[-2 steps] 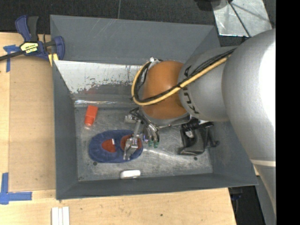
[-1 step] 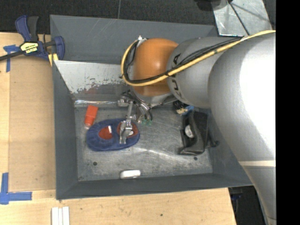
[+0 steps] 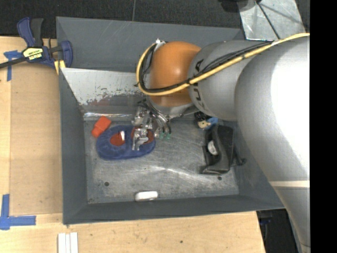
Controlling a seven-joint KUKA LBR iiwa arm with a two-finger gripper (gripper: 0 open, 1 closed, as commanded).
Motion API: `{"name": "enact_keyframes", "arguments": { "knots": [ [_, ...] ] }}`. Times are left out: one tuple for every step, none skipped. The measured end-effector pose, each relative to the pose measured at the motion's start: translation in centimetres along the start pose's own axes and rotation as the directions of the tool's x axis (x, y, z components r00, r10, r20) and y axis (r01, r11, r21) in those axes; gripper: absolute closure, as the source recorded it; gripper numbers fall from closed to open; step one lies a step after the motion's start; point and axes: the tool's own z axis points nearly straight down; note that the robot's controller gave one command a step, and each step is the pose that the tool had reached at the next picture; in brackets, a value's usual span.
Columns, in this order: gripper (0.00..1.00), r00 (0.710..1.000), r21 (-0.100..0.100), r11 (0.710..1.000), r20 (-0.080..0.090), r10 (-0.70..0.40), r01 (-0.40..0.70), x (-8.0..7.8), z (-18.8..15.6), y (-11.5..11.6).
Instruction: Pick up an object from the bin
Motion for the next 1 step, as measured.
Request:
{"name": "enact_keyframes", "arguments": {
  "knots": [
    [1.0,1.0,0.004,1.0,0.01,-0.002,0.002,-0.33,-8.97,0.05]
  ]
}}
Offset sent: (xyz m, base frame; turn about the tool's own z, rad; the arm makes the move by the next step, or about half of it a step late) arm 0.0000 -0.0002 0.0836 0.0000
